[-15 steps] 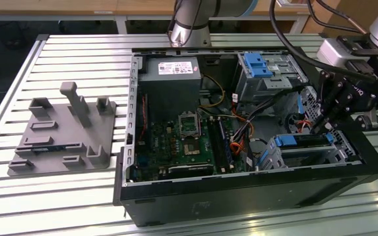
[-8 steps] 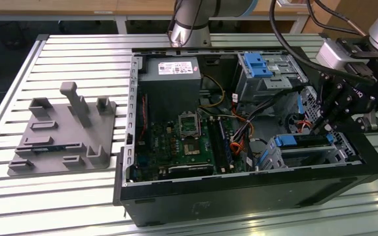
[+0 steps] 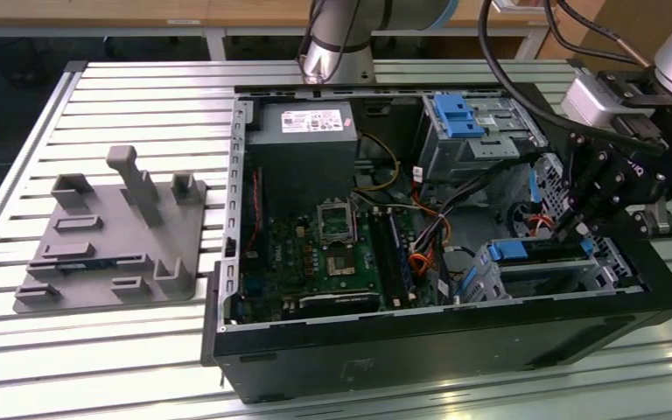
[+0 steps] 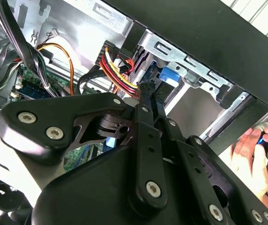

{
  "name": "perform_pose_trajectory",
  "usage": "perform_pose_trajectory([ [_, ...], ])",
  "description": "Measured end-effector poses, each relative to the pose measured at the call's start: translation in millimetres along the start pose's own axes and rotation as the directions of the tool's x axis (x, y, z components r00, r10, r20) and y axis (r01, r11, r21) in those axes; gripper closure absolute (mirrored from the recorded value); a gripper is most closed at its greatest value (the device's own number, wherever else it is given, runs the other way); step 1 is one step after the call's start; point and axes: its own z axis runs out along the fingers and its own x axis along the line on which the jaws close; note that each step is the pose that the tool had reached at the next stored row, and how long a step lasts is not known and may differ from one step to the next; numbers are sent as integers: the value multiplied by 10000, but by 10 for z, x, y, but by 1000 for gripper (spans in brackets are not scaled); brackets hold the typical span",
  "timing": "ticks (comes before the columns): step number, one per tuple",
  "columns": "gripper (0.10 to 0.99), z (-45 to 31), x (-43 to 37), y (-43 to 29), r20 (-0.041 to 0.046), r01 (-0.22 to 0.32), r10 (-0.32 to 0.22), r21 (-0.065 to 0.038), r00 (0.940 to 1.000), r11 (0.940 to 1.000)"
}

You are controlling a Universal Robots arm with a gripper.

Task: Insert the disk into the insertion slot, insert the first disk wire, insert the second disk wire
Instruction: 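Insert the first disk wire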

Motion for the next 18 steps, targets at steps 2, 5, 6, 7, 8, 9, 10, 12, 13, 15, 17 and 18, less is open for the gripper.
perform_pose_trajectory([
  [2, 922, 0, 2, 0, 0, 0, 0, -1, 10000, 10000],
  [5, 922, 1, 8, 0, 0, 0, 0, -3, 10000, 10000],
  [6, 922, 2, 11, 0, 1, 0, 0, -4, 10000, 10000],
  [7, 922, 5, 14, 0, -1, 0, 0, -5, 10000, 10000],
  [8, 922, 6, 15, 0, -1, 0, 0, -5, 10000, 10000],
  [9, 922, 8, 15, -1, -2, 0, 0, -5, 10000, 10000],
  [10, 922, 10, 15, -1, -1, 0, 0, -6, 10000, 10000],
  [12, 922, 14, 15, -1, -1, 0, 0, -6, 10000, 10000],
  [13, 922, 16, 15, -1, -1, 0, 0, -6, 10000, 10000],
  [15, 922, 20, 15, -1, -1, 0, 0, -7, 10000, 10000],
  [17, 922, 26, 15, -1, 0, 0, 0, -7, 10000, 10000],
  [18, 922, 29, 15, -1, -1, 0, 0, -7, 10000, 10000],
])
